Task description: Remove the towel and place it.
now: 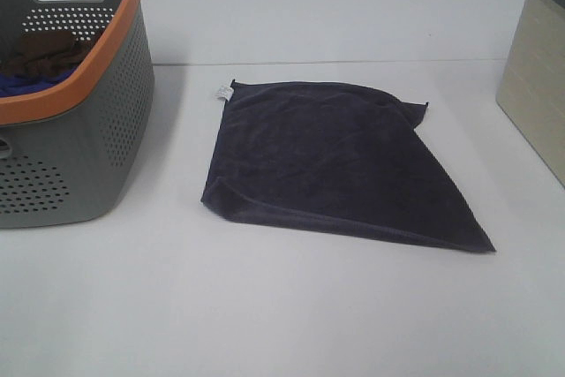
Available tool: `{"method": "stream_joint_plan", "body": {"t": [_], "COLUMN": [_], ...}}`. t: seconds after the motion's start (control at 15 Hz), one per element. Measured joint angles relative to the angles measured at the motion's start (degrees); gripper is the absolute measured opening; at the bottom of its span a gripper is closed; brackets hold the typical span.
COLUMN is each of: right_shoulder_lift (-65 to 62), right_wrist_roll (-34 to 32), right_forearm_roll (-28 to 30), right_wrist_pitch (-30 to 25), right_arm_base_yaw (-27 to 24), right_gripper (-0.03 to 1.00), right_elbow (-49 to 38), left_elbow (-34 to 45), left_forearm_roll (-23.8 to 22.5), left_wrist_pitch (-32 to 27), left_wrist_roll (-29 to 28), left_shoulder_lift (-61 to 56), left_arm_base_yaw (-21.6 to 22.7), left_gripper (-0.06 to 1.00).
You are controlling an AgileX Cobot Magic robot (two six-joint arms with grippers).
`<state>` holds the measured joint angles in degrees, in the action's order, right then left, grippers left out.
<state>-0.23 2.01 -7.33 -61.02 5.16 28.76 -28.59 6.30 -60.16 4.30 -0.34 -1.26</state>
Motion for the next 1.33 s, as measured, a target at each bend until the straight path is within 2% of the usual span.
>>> {"method": "stream_joint_plan", "body": {"t": [0.2, 1.33], "right_shoulder_lift": [0.00, 0.00], "right_wrist_roll": [0.00, 0.00], "right_forearm_roll": [-0.11, -0.57], "right_wrist_pitch": [0.00, 0.00], "right_arm_base_yaw": [-3.78, -3.78], "right_gripper": [0.93, 0.93], "right_elbow": [0.00, 0.00], "left_elbow": [0.00, 0.00], "left_forearm_roll": [-0.06, -0.06], "left_wrist_pitch": [0.00, 0.00], "left_wrist_roll": [0.00, -0.06], "left_shoulder_lift": [0.00, 0.00], "left_arm_base_yaw": [4.18, 4.47], "left_gripper": [0.81, 0.81]}}
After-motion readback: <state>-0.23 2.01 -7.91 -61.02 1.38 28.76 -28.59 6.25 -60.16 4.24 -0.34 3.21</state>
